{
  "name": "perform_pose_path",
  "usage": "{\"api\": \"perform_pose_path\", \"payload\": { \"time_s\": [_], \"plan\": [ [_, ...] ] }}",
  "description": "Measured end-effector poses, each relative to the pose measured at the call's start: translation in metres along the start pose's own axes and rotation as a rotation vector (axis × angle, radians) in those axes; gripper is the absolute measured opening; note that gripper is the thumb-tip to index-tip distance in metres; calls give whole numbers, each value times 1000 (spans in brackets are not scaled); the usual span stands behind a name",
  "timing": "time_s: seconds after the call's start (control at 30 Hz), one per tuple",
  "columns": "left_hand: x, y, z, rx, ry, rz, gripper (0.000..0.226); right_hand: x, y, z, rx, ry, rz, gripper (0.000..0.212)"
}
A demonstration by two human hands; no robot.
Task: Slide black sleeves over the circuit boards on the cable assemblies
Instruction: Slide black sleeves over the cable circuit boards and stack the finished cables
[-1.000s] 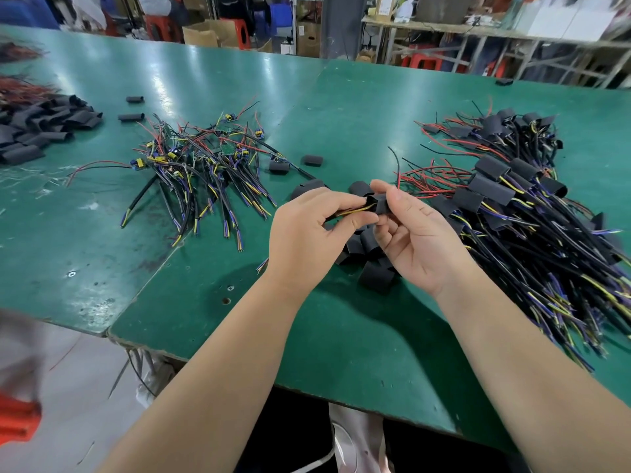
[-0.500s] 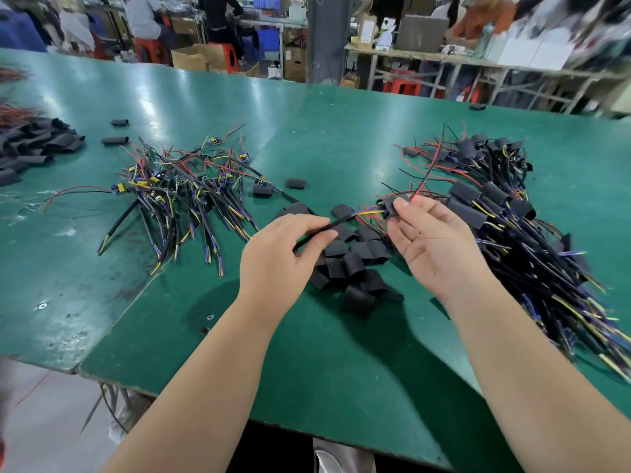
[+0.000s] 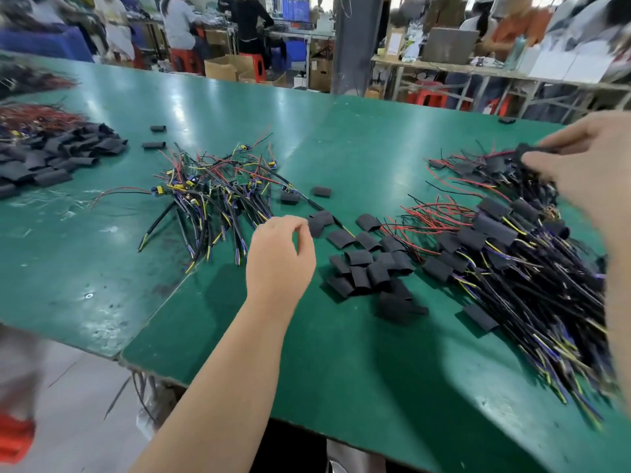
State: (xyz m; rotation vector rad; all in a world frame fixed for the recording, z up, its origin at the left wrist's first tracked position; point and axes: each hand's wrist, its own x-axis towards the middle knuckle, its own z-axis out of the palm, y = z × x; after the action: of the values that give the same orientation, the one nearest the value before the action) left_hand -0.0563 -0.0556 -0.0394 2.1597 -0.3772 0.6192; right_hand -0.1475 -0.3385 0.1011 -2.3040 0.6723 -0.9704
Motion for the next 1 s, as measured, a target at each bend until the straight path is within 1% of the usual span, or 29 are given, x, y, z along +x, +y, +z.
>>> {"api": "perform_pose_path", "payload": {
  "time_s": [0.03, 0.07, 0.13, 0.23, 0.3, 0.37, 0.43, 0.53, 0.63, 0.7, 0.73, 0.8, 0.87, 0.9, 1.0],
  "plan": [
    [2, -5, 0, 76, -6, -63, 19, 5, 6, 1, -103, 12, -6, 19],
    [5, -10, -1, 164, -23, -134, 25, 7, 11, 4, -158, 12, -15, 17],
    [10, -16, -5, 332, -66, -250, 33, -1, 15, 14, -293, -12, -52, 5],
    [23, -23, -10, 529, -88, -268, 32, -17, 19, 27, -426, -50, -62, 14],
    [34, -31, -16, 614, -113, -290, 35, -25, 19, 32, -448, -56, -39, 11],
    [43, -41, -22, 666, -214, -337, 38, -30, 19, 36, -453, -62, -1, 20],
    [49, -52, -26, 732, -307, -333, 36, -34, 19, 38, -439, -59, 12, 27],
    [56, -58, -29, 801, -297, -255, 25, -41, 18, 41, -383, -25, -16, 26],
    [66, -51, -31, 814, -299, -279, 13, -47, 15, 45, -311, -6, -54, 23],
    [74, -44, -33, 729, -321, -353, 8, -52, 14, 48, -272, 12, -74, 22],
    [76, -41, -35, 633, -323, -399, 11, -55, 14, 50, -251, 22, -85, 22],
    [75, -36, -40, 316, -267, -449, 12, -62, 13, 53, -192, 44, -132, 20],
    [68, -30, -43, -24, -173, -424, 8, -70, 10, 57, -95, 53, -209, 18],
    [63, -26, -45, -186, -130, -449, 8, -75, 8, 60, -43, 33, -232, 17],
    [44, -14, -52, -617, -80, -621, 24, -91, 0, 73, 113, -99, -233, 15]
  ]
}}
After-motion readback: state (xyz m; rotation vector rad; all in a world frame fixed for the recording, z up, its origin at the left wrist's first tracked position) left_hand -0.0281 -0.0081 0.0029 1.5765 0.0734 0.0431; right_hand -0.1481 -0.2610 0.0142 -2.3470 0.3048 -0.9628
